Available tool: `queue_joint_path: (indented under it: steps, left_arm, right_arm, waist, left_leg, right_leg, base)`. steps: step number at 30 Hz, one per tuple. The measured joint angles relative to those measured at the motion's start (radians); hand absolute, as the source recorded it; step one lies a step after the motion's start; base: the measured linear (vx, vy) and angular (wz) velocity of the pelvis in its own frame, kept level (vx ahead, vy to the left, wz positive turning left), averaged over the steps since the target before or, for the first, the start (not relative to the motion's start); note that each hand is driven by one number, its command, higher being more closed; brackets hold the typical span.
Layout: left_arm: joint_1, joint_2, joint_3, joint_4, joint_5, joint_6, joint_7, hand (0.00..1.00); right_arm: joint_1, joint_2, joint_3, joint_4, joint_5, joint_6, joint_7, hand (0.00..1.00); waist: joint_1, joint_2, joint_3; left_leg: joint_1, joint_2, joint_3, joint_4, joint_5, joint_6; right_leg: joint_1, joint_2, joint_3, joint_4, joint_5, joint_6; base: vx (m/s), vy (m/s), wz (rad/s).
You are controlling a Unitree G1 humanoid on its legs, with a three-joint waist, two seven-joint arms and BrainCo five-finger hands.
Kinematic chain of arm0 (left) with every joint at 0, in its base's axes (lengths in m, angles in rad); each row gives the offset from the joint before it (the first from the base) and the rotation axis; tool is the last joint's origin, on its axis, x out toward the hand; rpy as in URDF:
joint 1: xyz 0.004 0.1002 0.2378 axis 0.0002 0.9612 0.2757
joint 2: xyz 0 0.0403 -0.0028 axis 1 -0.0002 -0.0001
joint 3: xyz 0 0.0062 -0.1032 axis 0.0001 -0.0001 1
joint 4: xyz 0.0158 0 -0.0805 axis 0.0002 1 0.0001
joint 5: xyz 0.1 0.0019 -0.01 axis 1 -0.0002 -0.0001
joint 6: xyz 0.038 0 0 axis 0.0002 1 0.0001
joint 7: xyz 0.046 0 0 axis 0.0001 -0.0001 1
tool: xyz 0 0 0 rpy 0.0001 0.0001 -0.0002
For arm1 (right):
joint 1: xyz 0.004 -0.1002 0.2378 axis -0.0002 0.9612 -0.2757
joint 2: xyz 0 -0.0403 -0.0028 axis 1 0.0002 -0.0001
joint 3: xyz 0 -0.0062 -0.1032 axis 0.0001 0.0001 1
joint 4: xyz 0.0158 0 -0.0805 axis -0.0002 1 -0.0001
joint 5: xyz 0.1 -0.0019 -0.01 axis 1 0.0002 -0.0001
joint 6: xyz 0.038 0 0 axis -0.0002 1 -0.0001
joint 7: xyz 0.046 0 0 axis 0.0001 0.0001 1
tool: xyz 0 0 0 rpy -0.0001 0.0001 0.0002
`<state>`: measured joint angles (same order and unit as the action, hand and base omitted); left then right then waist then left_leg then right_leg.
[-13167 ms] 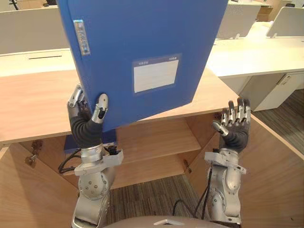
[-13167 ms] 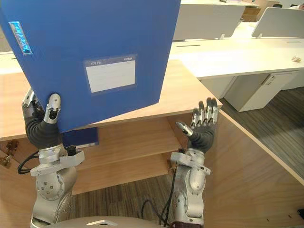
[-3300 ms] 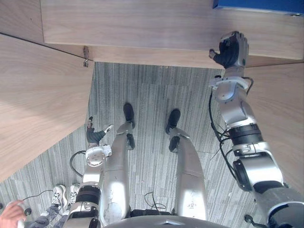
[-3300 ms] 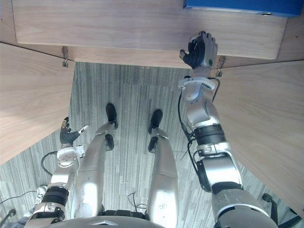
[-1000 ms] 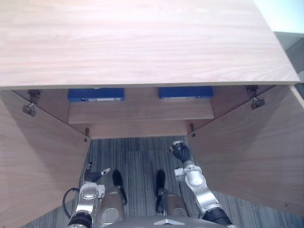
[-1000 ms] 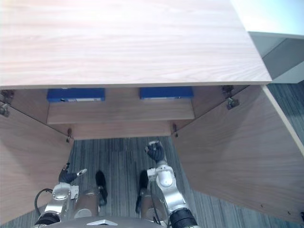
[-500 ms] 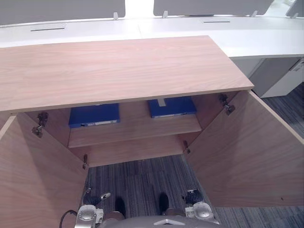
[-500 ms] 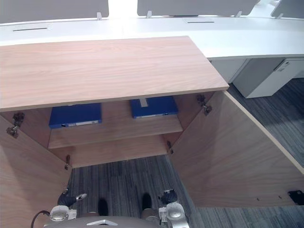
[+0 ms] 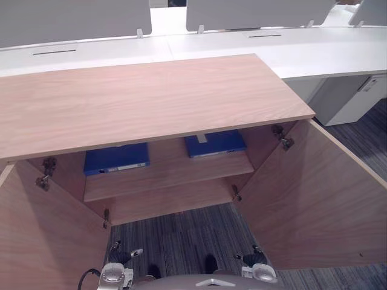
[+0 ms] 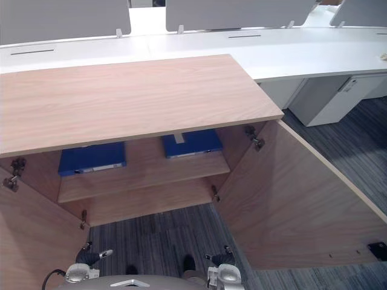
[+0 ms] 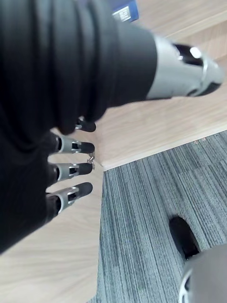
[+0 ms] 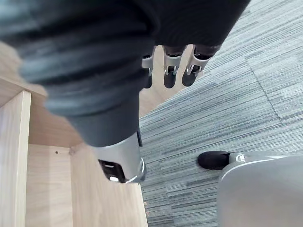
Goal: Walk over to the cabinet, pick up the folder, carry it to the office cabinet, place the folder inside the office cabinet, then close the office cabinet door
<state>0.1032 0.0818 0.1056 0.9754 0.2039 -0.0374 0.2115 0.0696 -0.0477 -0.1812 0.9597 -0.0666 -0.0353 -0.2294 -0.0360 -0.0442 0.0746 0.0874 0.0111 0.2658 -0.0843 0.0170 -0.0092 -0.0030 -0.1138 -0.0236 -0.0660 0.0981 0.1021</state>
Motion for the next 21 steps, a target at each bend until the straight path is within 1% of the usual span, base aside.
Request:
queue_joint_path:
  steps: [4,6,7,8,9,11,13,14,16,17,18,19,21]
  left_arm:
    - [-0.009,0.0,0.001,0.0,0.009,0.018,0.0,0.0]
    - [-0.01,0.003,0.001,0.0,0.007,0.028,0.001,0.0]
    - [-0.014,0.004,0.001,-0.001,0.007,0.028,0.001,0.0]
    - [-0.014,0.007,0.001,-0.002,0.007,0.028,0.001,0.0]
    - [-0.015,0.015,0.001,-0.003,0.006,0.029,0.001,0.0]
    - [-0.015,0.024,0.002,-0.005,0.005,0.029,0.001,0.0]
    - [-0.023,0.029,0.001,-0.005,0.003,0.029,0.001,0.0]
    - [-0.029,0.029,0.0,-0.006,0.003,0.029,0.001,0.0]
    - [-0.038,0.029,-0.004,-0.008,0.003,0.029,0.0,0.0]
    - [-0.043,0.029,-0.013,-0.011,0.003,0.029,-0.001,0.0]
    - [-0.051,0.029,-0.028,-0.013,0.004,0.029,-0.002,0.0]
    - [-0.057,0.027,-0.032,-0.014,0.004,0.029,-0.003,0.0]
    - [-0.072,0.023,-0.04,-0.016,0.008,0.028,-0.009,0.0]
  right_arm:
    - [0.01,0.0,-0.073,-0.025,0.054,0.0,-0.002,0.0]
    - [0.027,-0.001,-0.115,-0.072,0.081,-0.001,-0.006,0.0]
    - [0.049,-0.001,-0.157,-0.124,0.096,0.0,-0.016,0.0]
    - [0.058,-0.002,-0.172,-0.144,0.104,0.0,-0.021,0.0]
    - [0.084,-0.001,-0.207,-0.212,0.139,-0.002,-0.037,0.0]
    - [0.096,-0.002,-0.244,-0.276,0.164,-0.005,-0.044,0.0]
    - [0.108,-0.001,-0.296,-0.349,0.192,-0.011,-0.046,0.0]
    - [0.111,-0.002,-0.326,-0.39,0.199,-0.015,-0.054,0.0]
    - [0.11,-0.003,-0.363,-0.445,0.206,-0.029,-0.077,0.0]
    - [0.105,-0.004,-0.383,-0.481,0.218,-0.03,-0.084,0.0]
    - [0.104,-0.012,-0.393,-0.508,0.218,-0.03,-0.086,0.0]
    - [0.101,-0.02,-0.393,-0.519,0.218,-0.03,-0.085,0.0]
    - [0.068,-0.052,-0.394,-0.56,0.218,-0.033,-0.085,0.0]
  waist:
    - [-0.012,0.003,-0.003]
    - [-0.031,0.003,-0.004]
    - [-0.042,0.004,-0.005]
    - [-0.049,0.004,-0.005]
    - [-0.06,0.003,-0.011]
    - [-0.076,0.003,-0.012]
    - [-0.091,0.003,-0.014]
    - [-0.101,0.006,-0.015]
    - [-0.114,0.014,-0.019]
    - [-0.13,0.02,-0.019]
    - [-0.138,0.029,-0.017]
    - [-0.14,0.033,-0.017]
    - [-0.154,0.053,-0.007]
  left_leg:
    - [0.011,0.004,0.076,0.002,-0.021,-0.003]
    - [0.021,0.007,0.117,0.005,-0.032,-0.008]
    - [0.033,0.009,0.15,0.006,-0.043,-0.01]
    - [0.04,0.009,0.162,0.006,-0.048,-0.011]
    - [0.05,0.014,0.201,0.006,-0.06,-0.018]
    - [0.061,0.016,0.235,0.007,-0.072,-0.021]
    - [0.062,0.021,0.277,0.03,-0.095,-0.026]
    - [0.062,0.028,0.3,0.051,-0.113,-0.028]
    - [0.06,0.039,0.332,0.084,-0.137,-0.025]
    - [0.059,0.043,0.342,0.102,-0.152,-0.023]
    - [0.058,0.047,0.351,0.114,-0.166,-0.024]
    - [0.058,0.05,0.364,0.122,-0.173,-0.023]
    - [0.057,0.053,0.375,0.149,-0.2,-0.02]
  right_leg:
    - [-0.035,0.012,0.076,0.006,-0.002,-0.001]
    - [-0.048,0.019,0.114,0.01,-0.001,-0.002]
    - [-0.054,0.028,0.148,0.013,0.001,-0.006]
    - [-0.055,0.032,0.158,0.013,0.003,-0.011]
    - [-0.067,0.043,0.195,0.016,0.004,-0.014]
    - [-0.075,0.055,0.23,0.018,0.004,-0.017]
    - [-0.088,0.068,0.267,0.023,0.006,-0.02]
    - [-0.093,0.075,0.29,0.024,0.011,-0.015]
    - [-0.1,0.086,0.317,0.027,0.014,-0.017]
    - [-0.102,0.09,0.324,0.027,0.015,-0.018]
    - [-0.104,0.096,0.329,0.027,0.018,-0.021]
    - [-0.106,0.099,0.337,0.028,0.02,-0.025]
    - [-0.114,0.104,0.346,0.029,0.025,-0.028]
  base:
    - [-0.02,0.007,-0.53]
    - [0.01,0.003,-0.72]
    - [0.03,0.001,-0.68]
    - [0.05,-0.002,-0.86]
    - [0.04,-0.004,-0.69]
    - [0.04,-0.005,-0.68]
    - [0.07,-0.007,-0.66]
    - [0.1,-0.02,-0.74]
    - [0.1,-0.034,-0.59]
    - [0.09,-0.036,-0.45]
    - [0.07,-0.03,-0.43]
    - [0.06,-0.028,-0.51]
    - [0.03,-0.024,-0.52]
